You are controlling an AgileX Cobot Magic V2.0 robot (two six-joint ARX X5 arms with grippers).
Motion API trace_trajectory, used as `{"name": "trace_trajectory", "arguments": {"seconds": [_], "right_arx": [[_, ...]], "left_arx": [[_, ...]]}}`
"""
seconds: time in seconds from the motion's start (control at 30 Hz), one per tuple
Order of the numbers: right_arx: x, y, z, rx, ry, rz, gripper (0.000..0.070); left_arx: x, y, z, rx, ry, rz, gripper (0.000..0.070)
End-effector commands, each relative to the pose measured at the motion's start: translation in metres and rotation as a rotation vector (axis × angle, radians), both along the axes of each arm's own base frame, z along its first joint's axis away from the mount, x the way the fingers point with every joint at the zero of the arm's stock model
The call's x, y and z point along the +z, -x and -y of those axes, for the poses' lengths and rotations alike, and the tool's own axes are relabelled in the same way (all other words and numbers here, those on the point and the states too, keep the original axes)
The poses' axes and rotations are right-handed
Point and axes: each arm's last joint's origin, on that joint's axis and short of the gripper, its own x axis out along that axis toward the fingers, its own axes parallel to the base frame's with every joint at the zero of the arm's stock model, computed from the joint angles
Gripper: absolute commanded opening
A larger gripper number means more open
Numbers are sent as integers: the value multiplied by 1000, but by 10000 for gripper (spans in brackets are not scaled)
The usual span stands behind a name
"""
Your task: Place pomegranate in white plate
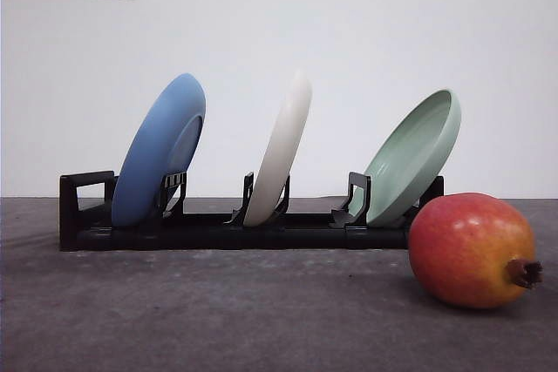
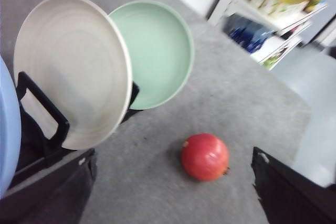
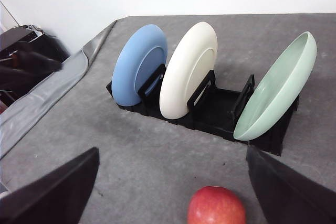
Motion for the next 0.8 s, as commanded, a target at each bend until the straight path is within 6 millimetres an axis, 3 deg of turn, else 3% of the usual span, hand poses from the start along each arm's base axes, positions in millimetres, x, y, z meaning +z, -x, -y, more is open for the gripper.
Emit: {"name": "trace_trajectory", "arguments": {"seconds": [0.0, 0.23, 0.43, 0.63, 0.77], "right_arx": [[5, 1, 0, -3, -13, 7, 568], [5, 1, 0, -9, -29, -7, 568], [5, 1, 0, -9, -29, -8, 568], [5, 1, 0, -10, -30, -8, 568], [5, 1, 0, -11, -32, -16, 568]], "left_arx": [[8, -13, 12, 8, -7, 9, 547], [18, -73, 63, 33, -159, -71, 553], [15, -119, 108, 0, -236, -110, 557], [-4, -146, 139, 11, -292, -134, 556], [-19, -153, 146, 12, -309, -159, 555]]}}
